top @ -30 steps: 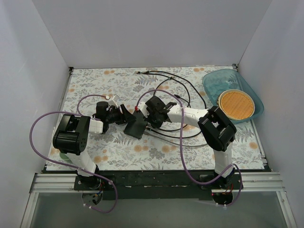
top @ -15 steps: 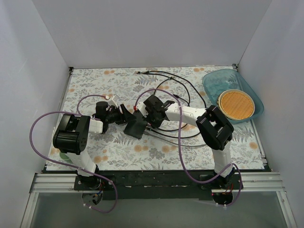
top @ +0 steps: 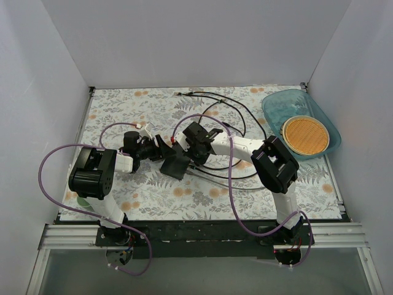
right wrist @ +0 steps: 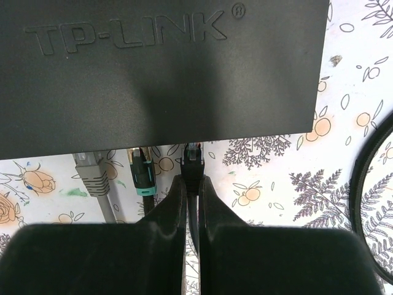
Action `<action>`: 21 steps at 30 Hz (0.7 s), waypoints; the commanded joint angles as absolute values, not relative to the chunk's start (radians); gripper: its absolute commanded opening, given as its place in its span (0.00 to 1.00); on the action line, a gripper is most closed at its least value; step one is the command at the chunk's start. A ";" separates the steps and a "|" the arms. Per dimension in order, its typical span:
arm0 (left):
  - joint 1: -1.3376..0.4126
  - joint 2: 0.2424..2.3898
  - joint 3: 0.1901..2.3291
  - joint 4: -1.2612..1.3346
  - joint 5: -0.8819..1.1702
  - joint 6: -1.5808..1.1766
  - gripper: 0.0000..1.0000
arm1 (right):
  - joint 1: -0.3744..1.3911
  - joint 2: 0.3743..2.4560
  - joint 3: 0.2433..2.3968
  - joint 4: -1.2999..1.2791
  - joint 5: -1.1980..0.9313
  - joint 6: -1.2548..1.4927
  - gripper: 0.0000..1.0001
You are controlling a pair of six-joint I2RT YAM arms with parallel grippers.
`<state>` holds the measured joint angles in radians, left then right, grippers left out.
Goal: Insert the plug into the switch port
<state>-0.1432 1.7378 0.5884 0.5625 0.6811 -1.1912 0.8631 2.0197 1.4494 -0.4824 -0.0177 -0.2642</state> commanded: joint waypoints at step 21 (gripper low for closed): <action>-0.253 1.712 0.611 0.531 0.741 -1.181 0.55 | 0.876 2.013 1.509 -0.272 -0.092 -0.218 0.01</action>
